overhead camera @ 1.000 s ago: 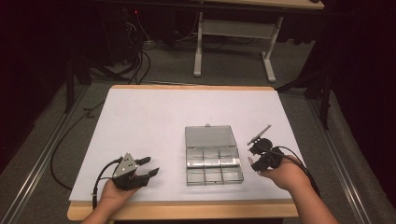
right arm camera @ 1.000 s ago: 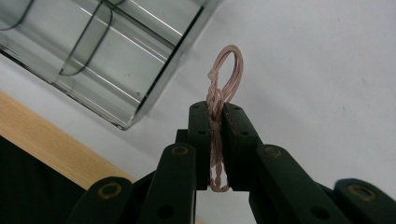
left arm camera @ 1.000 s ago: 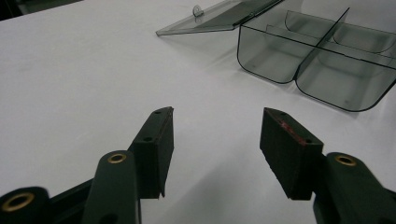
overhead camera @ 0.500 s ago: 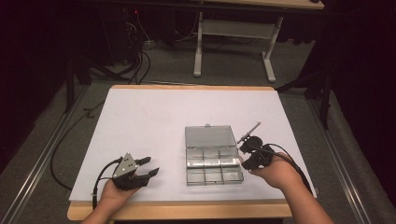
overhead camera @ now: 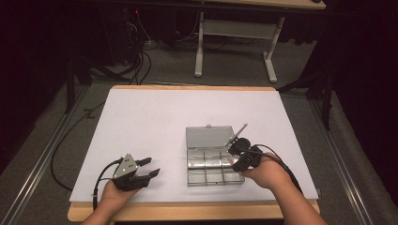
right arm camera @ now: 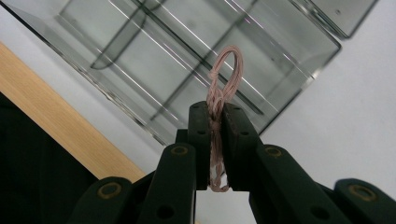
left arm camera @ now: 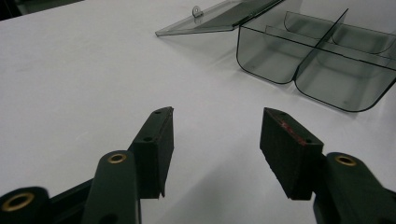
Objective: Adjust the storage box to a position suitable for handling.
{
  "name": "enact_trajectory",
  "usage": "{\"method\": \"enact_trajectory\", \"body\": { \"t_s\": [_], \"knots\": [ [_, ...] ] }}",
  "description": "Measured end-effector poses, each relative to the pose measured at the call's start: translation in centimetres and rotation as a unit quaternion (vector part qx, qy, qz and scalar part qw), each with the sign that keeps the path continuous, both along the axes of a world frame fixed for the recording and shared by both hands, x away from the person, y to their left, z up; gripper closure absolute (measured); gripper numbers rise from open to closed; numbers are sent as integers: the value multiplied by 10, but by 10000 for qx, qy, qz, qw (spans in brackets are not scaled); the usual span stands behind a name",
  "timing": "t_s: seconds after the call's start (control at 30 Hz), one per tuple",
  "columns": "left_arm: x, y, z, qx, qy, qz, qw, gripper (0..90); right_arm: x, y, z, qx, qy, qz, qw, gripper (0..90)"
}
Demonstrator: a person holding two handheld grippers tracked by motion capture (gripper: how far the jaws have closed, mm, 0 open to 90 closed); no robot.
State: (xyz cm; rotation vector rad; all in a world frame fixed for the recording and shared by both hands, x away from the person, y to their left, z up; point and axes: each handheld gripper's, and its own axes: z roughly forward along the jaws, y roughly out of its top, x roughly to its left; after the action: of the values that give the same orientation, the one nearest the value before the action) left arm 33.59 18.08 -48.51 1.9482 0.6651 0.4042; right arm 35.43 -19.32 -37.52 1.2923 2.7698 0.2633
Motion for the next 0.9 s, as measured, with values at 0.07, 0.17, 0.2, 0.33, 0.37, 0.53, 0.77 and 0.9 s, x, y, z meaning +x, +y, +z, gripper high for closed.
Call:
{"method": "enact_trajectory", "body": {
  "t_s": [0.07, 0.17, 0.2, 0.33, 0.37, 0.53, 0.77, 0.9],
  "knots": [
    [0, 0, 0, 5, -7, -2, 10000, 450, 1, 5, -1, 23, 14, 70, 10000, 827],
    [0, 0, 0, 0, 1, 8, 10000, 450, 3, 13, -4, 3, 62, 179, 9998, 827],
    [0, 0, 0, 2, 1, 8, 10000, 450, 1, 16, -4, 13, 135, 32, 9999, 827],
    [0, 0, 0, -7, 1, 2, 10000, 450, 2, 24, -10, 26, 214, 100, 9997, 827],
    [0, 0, 0, -11, 3, 3, 10000, 450, 4, 26, -13, 69, 198, 184, 9996, 827],
    [0, 1, 0, -26, -10, -12, 10000, 448, 7, 31, -19, 83, 176, 393, 9990, 827],
    [0, 1, 0, -40, -12, -9, 10000, 450, 6, 43, -29, 65, 303, 580, 9978, 827],
    [0, 1, 0, -49, -18, -19, 10000, 448, 7, 47, -33, 111, 331, 638, 9974, 827]
  ]
}}
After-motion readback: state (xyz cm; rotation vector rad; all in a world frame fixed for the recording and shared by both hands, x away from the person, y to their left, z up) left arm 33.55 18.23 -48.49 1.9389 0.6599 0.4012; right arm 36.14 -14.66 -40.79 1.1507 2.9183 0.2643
